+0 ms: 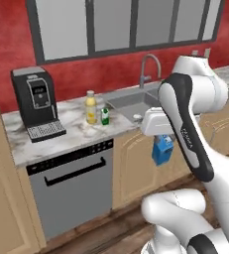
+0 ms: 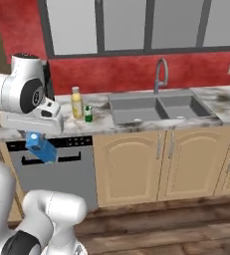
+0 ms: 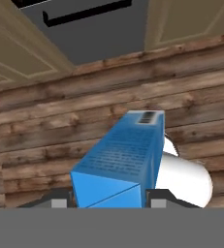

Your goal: Move the drinks to the dining counter.

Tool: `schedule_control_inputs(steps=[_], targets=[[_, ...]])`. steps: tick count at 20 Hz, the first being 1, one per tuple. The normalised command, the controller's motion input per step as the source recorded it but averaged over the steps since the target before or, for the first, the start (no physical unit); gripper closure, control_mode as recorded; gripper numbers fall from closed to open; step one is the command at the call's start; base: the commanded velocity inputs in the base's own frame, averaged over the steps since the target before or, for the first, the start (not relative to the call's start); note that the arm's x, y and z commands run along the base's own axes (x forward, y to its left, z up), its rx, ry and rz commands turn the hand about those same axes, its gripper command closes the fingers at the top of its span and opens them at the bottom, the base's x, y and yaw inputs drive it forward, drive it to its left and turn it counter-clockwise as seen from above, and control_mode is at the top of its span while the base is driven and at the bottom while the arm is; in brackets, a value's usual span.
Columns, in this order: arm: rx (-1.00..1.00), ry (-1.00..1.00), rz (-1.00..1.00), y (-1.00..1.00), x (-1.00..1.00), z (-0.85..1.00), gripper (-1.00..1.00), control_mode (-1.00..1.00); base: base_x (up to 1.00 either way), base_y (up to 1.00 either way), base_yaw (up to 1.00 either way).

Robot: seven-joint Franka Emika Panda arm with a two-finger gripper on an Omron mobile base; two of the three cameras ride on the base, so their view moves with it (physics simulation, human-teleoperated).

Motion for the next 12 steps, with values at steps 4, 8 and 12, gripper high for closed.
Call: schedule_control_inputs(steps=[4,8,12], targets=[[0.0,0.0,0.0,0.0,0.0,0.0,1.0,1.0,-0.39,-0.34,-0.57],[0.0,0.0,0.0,0.0,0.0,0.0,1.0,1.0,-0.25,-0.34,-0.58],[0.0,0.0,0.0,0.0,0.0,0.0,1.0,1.0,-0.19,-0.4,-0.58]])
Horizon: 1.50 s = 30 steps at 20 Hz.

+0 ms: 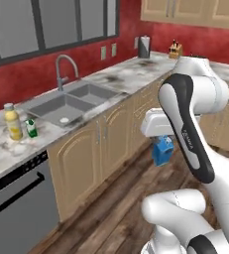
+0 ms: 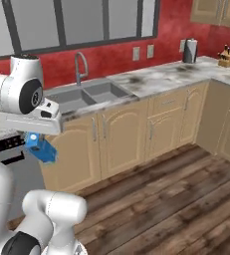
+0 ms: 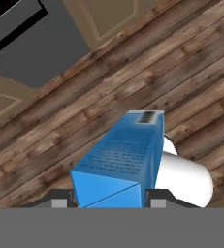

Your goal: Move the drinks to the dining counter.

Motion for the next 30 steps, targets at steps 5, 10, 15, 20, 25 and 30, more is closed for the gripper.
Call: schedule_control_inputs(steps=[5,10,15,20,25,30], targets=[[0.0,0.0,0.0,0.0,0.0,0.0,1.0,1.0,-0.16,-0.44,-0.57],[0.0,0.0,0.0,0.0,0.0,0.0,1.0,1.0,-0.15,-0.44,-0.56],[0.0,0.0,0.0,0.0,0.0,0.0,1.0,1.0,-0.16,-0.43,-0.55],[0.0,0.0,0.0,0.0,0.0,0.0,1.0,1.0,-0.25,-0.44,-0.56],[0.0,0.0,0.0,0.0,0.0,0.0,1.0,1.0,-0.25,-0.48,-0.56],[0.0,0.0,0.0,0.0,0.0,0.0,1.0,1.0,-0.22,-0.44,-0.55]])
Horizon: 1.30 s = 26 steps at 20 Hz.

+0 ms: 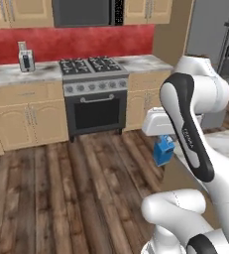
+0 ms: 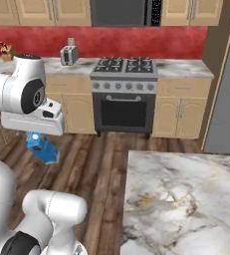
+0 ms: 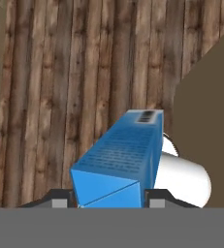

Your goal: Move the drinks to the dining counter.

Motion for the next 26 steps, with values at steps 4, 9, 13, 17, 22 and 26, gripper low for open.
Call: schedule_control_inputs(steps=[4,9,13,17,22,26], targets=[[0.0,0.0,0.0,0.0,0.0,0.0,1.0,1.0,-0.14,-0.32,-0.5],[0.0,0.0,0.0,0.0,0.0,0.0,1.0,1.0,-0.21,-0.26,-0.48],[0.0,0.0,0.0,0.0,0.0,0.0,1.0,1.0,-0.09,-0.13,-0.38],[0.0,0.0,0.0,0.0,0.0,0.0,1.0,1.0,-0.1,-0.02,-0.31],[0.0,0.0,0.0,0.0,0.0,0.0,1.0,1.0,-0.39,0.12,-0.31],[0.0,0.0,0.0,0.0,0.0,0.0,1.0,1.0,-0.41,0.28,-0.29]])
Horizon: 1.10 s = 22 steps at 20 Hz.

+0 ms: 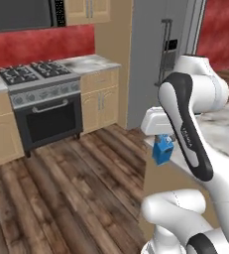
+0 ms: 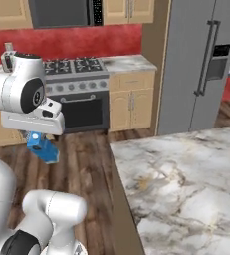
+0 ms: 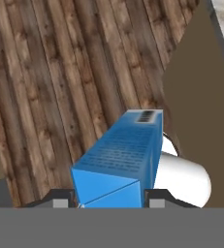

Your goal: Move the drinks to the dining counter.

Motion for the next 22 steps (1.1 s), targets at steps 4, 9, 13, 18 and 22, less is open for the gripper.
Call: schedule_control_inputs(steps=[4,9,13,18,22], targets=[[0.0,0.0,0.0,0.0,0.0,0.0,1.0,1.0,-0.38,0.18,-0.3],[0.0,0.0,0.0,0.0,0.0,0.0,1.0,1.0,-0.28,0.03,-0.37],[0.0,0.0,0.0,0.0,0.0,0.0,1.0,1.0,-0.34,0.04,-0.41],[0.0,0.0,0.0,0.0,0.0,0.0,1.0,1.0,-0.46,0.0,-0.42],[0.0,0.0,0.0,0.0,0.0,0.0,1.0,1.0,-0.37,0.0,-0.42]])
